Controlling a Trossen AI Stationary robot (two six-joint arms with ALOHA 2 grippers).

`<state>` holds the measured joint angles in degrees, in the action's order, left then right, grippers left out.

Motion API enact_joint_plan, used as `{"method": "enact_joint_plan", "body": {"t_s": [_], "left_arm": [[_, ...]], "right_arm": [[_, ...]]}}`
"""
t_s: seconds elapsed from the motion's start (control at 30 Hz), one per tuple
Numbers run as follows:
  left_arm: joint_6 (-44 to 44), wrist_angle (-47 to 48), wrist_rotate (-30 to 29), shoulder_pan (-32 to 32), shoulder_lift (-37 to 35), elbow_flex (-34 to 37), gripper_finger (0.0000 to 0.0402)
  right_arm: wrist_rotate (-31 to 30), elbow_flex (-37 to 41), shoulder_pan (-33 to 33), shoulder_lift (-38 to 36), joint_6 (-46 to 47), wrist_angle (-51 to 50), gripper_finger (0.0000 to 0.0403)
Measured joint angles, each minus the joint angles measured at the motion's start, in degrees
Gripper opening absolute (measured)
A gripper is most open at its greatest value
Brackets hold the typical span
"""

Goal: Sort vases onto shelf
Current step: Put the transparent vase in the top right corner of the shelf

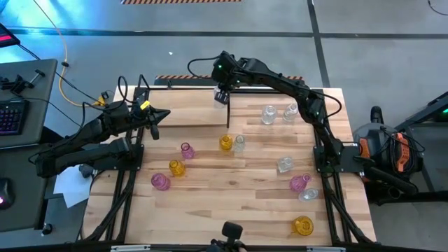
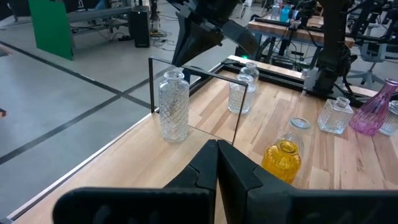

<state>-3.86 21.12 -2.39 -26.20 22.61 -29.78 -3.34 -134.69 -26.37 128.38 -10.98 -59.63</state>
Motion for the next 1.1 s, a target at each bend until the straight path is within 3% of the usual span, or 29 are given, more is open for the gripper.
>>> {"method": "enact_joint_plan", "body": {"t_s": [1.1], "left_arm": [[0.22,-0.04,0.02,-0.02,0.00,0.00,0.0000]], "right_arm": [[2.19,3.42,-1.42,0.07,0.01,4.26,0.0000]]}}
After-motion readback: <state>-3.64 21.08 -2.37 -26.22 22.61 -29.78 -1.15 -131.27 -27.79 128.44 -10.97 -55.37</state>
